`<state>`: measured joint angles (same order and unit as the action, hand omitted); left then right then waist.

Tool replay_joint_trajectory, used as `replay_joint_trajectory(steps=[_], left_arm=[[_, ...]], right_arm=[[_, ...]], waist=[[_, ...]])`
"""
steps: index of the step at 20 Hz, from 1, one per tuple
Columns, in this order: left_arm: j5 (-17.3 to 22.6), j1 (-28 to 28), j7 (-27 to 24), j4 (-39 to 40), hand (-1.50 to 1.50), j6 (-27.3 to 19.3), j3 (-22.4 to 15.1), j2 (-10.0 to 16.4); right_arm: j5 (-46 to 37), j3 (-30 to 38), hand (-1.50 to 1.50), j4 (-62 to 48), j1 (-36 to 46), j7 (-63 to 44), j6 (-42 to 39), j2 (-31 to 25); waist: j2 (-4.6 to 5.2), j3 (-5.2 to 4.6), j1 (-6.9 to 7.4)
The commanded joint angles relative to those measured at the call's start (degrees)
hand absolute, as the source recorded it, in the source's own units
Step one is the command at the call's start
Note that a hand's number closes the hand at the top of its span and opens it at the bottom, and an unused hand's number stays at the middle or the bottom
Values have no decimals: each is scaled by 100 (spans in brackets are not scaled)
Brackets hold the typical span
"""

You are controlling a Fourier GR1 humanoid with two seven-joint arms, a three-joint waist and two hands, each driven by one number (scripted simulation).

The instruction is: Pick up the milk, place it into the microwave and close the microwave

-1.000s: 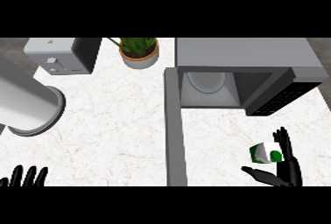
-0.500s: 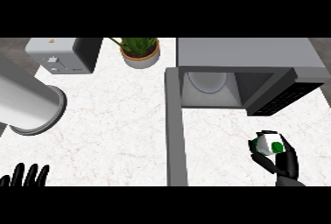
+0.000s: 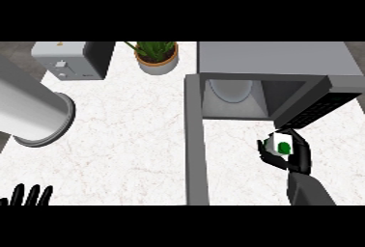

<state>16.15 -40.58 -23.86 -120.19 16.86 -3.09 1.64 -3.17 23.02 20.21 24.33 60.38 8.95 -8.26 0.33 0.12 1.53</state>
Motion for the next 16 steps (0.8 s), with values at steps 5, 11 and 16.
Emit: replay_joint_trajectory(steps=[5, 11, 16], left_arm=[[-119, -19, -129, 120, -150, 55, -19, -48], [-184, -240, -409, 324, -150, 140, -105, -153], [-258, -211, -276, 78, -150, 38, -79, -156]], right_arm=[[32, 4, 150, -207, 638, 639, 95, 460], [42, -275, 150, 622, 272, 366, 69, 632], [2, -758, 150, 1863, -343, -283, 31, 750]], waist=[[3, 0, 1], [-53, -14, -128], [-73, -19, -195]])
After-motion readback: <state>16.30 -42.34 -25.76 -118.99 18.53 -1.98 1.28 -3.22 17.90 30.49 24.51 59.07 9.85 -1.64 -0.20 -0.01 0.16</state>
